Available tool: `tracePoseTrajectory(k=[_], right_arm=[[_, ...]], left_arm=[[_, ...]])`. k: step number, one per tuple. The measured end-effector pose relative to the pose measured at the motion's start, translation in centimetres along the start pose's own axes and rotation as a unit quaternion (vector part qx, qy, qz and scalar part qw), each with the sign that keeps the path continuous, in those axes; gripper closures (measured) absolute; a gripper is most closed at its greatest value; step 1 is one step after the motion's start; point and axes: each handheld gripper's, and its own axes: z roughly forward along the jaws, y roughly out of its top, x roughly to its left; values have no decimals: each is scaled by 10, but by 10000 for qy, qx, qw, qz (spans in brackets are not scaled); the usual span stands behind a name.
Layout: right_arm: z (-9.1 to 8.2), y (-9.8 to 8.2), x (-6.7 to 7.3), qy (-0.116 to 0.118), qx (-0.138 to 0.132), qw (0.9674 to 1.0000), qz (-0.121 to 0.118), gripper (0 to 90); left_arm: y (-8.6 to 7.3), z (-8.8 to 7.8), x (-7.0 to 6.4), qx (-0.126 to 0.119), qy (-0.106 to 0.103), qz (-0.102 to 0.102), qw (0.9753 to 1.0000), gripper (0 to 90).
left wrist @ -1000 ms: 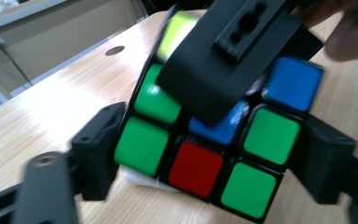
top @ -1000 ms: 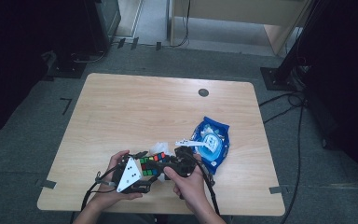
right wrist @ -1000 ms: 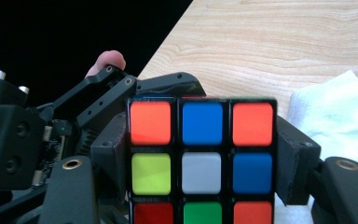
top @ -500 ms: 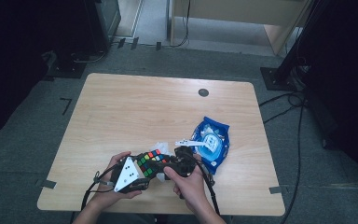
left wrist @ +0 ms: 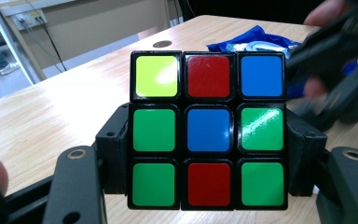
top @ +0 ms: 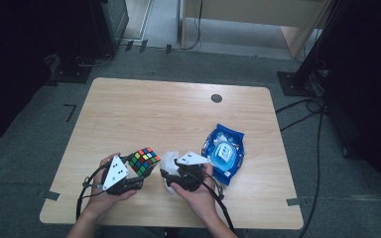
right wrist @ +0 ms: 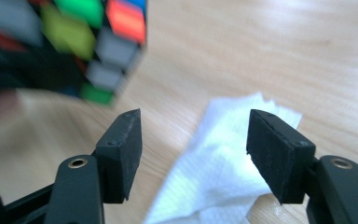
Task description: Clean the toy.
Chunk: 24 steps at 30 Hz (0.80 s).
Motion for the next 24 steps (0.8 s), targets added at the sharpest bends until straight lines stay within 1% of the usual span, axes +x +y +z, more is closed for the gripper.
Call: tracePoseTrajectory(k=[1,3,5,6,7,8,9,10,11,12,13,14,15,16,17,19,20,21,22,23,24], right_arm=[[6,-4,0,-86,85,9999,-84,407],[13,-10,-3,-226,192,9995,-143,445],[19,-14,-8,-375,344,9987,-100,471],[21,-16,-10,-400,415,9983,-83,480],[22,-18,-12,-437,420,9981,-95,514],[21,-19,-13,-461,367,9982,-96,561],[21,-20,-13,-520,356,9979,-158,612],[20,-20,-14,-588,377,9974,-201,681],[19,-19,-15,-615,418,9970,-202,772],[18,-19,-17,-535,444,9975,-86,834],[16,-18,-20,-428,452,9981,42,862],[14,-18,-22,-362,413,9984,90,872],[9,-16,-23,-313,265,9991,146,877],[3,-13,-24,-167,27,9996,208,880],[-6,-8,-24,51,-303,9990,316,881],[-19,1,-22,246,-675,9968,357,882],[-24,5,-19,362,-811,9953,381,882],[-28,9,-17,533,-879,9939,400,882],[-29,12,-14,716,-890,9927,387,882],[-30,14,-12,808,-873,9922,382,883],[-31,14,-10,777,-902,9921,400,883]], left_arm=[[0,0,0,12,-3,14,10000,338],[0,1,-1,19,-25,30,10000,338],[-1,1,-1,20,-47,20,10000,338],[-1,1,-2,27,-50,26,10000,338],[-1,1,-2,31,-60,27,10000,338],[-2,2,-2,32,-76,24,10000,338],[-2,2,-3,32,-81,35,10000,338],[-2,2,-3,31,-93,27,9999,338],[-2,3,-4,32,-110,29,9999,338],[-2,3,-4,36,-123,44,9999,338],[-2,4,-5,38,-138,44,9999,338],[-2,4,-5,42,-156,66,9998,338],[-2,4,-6,29,-181,73,9998,338],[-2,4,-7,24,-210,70,9998,339],[-2,4,-7,19,-245,83,9997,339],[-3,5,-9,21,-309,102,9995,338],[-3,6,-11,6,-353,113,9993,339],[-3,7,-13,-3,-407,117,9991,339],[-3,7,-15,-7,-451,154,9989,339],[-2,8,-17,2,-492,193,9986,339],[-2,8,-18,-8,-528,211,9984,339]])
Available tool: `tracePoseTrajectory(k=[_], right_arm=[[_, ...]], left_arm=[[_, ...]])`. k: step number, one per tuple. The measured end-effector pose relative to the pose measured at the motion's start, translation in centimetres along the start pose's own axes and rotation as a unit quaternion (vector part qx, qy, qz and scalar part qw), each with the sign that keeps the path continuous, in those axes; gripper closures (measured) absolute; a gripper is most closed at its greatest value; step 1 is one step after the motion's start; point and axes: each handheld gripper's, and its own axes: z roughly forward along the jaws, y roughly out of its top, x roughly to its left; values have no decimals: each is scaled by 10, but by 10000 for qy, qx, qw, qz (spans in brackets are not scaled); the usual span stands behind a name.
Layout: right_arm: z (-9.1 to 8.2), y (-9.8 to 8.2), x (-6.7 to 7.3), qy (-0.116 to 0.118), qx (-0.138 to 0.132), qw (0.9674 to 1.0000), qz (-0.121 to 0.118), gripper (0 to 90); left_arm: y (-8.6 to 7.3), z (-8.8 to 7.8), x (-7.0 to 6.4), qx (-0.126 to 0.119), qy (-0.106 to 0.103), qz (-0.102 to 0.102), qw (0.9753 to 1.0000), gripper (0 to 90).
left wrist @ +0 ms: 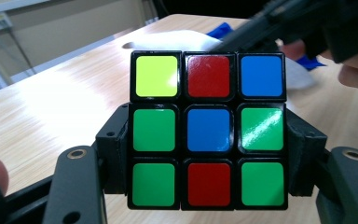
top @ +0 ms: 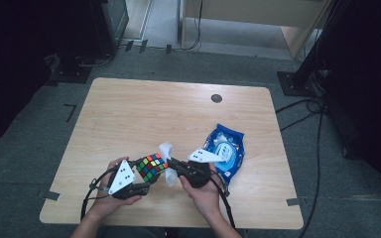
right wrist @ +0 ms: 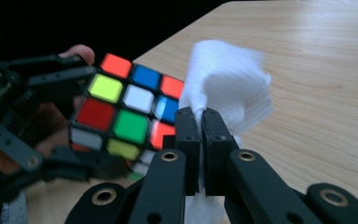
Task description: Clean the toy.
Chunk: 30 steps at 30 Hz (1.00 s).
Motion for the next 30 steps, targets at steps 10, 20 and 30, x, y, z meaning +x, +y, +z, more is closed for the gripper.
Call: tracePoseTrajectory(k=[10,20,30], right_arm=[[-4,3,2,567,-220,9964,584,883],[-7,11,28,1211,-203,9919,319,879],[-5,0,9,879,-124,9941,629,873]], left_arm=[[0,5,-9,74,-205,120,9997,339],[0,5,-4,92,-42,11,9999,339],[2,-7,9,-148,-6,-210,9997,341]])
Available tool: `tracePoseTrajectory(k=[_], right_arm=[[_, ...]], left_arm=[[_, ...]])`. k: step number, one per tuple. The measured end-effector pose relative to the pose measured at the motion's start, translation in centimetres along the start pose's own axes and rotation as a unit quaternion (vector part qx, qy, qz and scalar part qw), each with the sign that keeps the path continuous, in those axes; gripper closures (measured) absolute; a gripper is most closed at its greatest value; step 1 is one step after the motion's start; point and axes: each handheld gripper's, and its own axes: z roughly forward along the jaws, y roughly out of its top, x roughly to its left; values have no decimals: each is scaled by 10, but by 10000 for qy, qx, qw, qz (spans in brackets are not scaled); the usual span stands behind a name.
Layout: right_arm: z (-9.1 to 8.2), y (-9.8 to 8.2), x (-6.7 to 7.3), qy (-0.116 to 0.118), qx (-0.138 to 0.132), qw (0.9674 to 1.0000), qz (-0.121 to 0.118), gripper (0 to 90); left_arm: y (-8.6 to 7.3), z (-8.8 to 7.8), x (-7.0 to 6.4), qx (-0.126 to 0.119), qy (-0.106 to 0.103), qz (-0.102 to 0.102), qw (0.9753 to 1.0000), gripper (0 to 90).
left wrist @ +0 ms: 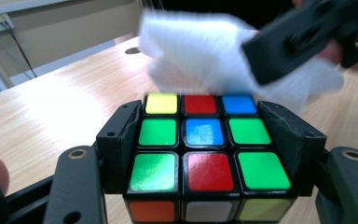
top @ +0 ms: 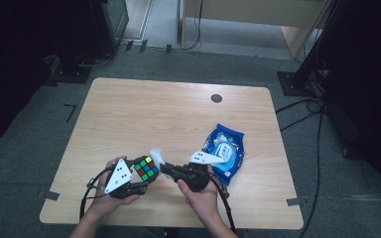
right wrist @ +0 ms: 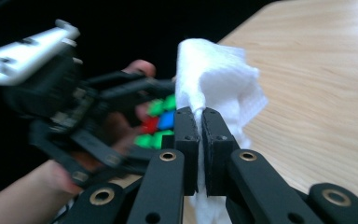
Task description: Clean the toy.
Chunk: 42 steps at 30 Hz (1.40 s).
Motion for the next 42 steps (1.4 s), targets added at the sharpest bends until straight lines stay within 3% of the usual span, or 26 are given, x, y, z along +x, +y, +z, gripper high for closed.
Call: tracePoseTrajectory(k=[3,6,9,15,18,20,22,26,29,31,33,35,37,38,40,42], right_arm=[[2,-3,-6,18,-31,9998,186,872],[0,-2,-7,-114,-81,9997,207,870],[-1,-3,-12,-303,-32,9991,299,858],[3,-11,-25,-1139,243,9932,42,733],[5,-12,-24,-1374,170,9898,-336,500],[9,-13,-18,-1282,204,9888,-733,373],[17,-16,-12,-1012,378,9888,-1027,273],[34,-27,4,-665,575,9854,-1458,178],[45,-33,16,-860,499,9811,-1658,115],[51,-34,21,-1028,378,9789,-1726,106],[55,-35,27,-1144,311,9745,-1903,110],[57,-37,31,-1196,264,9707,-2067,169],[56,-40,35,-1293,151,9668,-2200,296],[55,-40,35,-1339,99,9658,-2217,304],[52,-39,34,-1301,100,9685,-2121,343],[50,-38,34,-1321,75,9677,-2144,343]], left_arm=[[0,2,0,113,75,70,9999,342],[1,0,0,32,104,39,9999,342],[3,-4,4,-121,92,-123,9998,342],[4,-8,9,-194,175,-231,9994,342],[5,-9,13,-171,255,-345,9989,342],[4,-10,16,-172,274,-456,9984,342],[4,-10,18,-211,279,-577,9977,342],[6,-11,19,-275,204,-695,9970,342],[7,-9,15,-282,107,-729,9969,342],[8,-7,12,-282,26,-760,9967,342],[9,-5,9,-284,-54,-767,9966,342],[10,-2,5,-270,-107,-752,9967,342],[11,-1,3,-243,-110,-732,9970,342],[11,0,3,-242,-116,-761,9967,342],[10,0,4,-300,-151,-922,9952,341],[11,1,4,-307,-214,-1004,9942,340]])
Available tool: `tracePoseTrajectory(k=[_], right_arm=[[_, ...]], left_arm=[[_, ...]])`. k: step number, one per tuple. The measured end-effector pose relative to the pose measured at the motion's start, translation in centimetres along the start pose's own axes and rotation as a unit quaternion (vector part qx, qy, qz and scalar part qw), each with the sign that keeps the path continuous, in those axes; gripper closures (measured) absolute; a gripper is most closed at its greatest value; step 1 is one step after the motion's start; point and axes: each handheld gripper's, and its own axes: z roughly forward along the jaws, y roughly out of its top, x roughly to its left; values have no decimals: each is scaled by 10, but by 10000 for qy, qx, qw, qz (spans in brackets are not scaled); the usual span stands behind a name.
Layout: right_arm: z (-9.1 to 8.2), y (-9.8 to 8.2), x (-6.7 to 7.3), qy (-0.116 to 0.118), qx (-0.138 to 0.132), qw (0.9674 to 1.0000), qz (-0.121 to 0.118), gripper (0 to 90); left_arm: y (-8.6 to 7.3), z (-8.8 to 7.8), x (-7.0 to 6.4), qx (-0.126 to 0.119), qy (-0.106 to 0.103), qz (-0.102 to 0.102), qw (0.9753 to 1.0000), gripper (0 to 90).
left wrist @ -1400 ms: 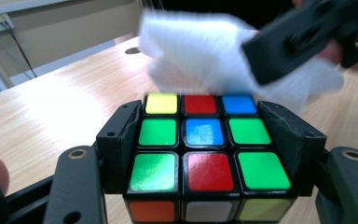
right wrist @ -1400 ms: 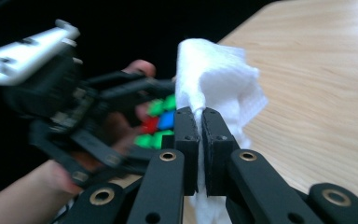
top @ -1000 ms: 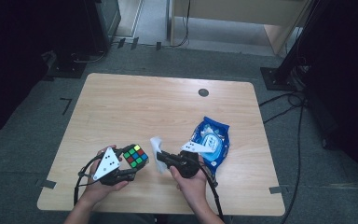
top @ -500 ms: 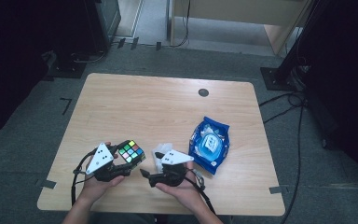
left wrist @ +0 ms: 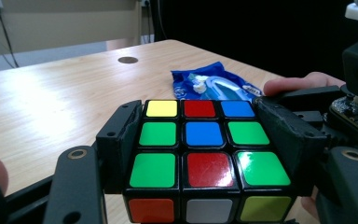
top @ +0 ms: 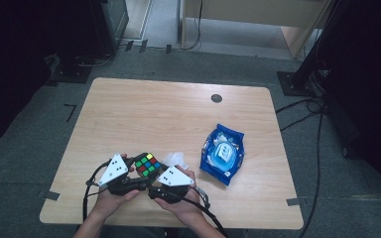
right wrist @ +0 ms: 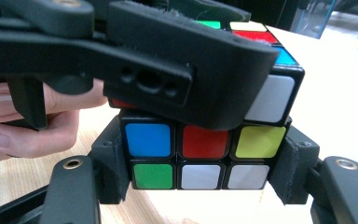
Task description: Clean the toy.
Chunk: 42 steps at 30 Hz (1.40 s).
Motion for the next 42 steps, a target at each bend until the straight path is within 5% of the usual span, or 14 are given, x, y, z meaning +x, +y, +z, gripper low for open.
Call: tracePoseTrajectory(k=[12,19,25,27,33,42], right_arm=[[-8,2,-18,-118,-16,9992,370,344],[-12,3,-21,-269,-58,9988,417,343],[-12,5,-15,-376,-66,9989,279,343],[-13,5,-14,-417,-87,9988,255,344],[-12,5,-12,-629,2,9976,295,343],[-9,6,-11,-746,13,9969,257,278]], left_arm=[[9,-14,11,-354,-40,-364,9987,195],[9,-10,12,-223,-323,-649,9971,193],[9,1,0,203,-333,-390,9985,241],[9,1,-3,220,-125,-256,9994,314],[10,5,-11,349,168,27,9992,340],[8,7,-9,495,215,-142,9984,343]])
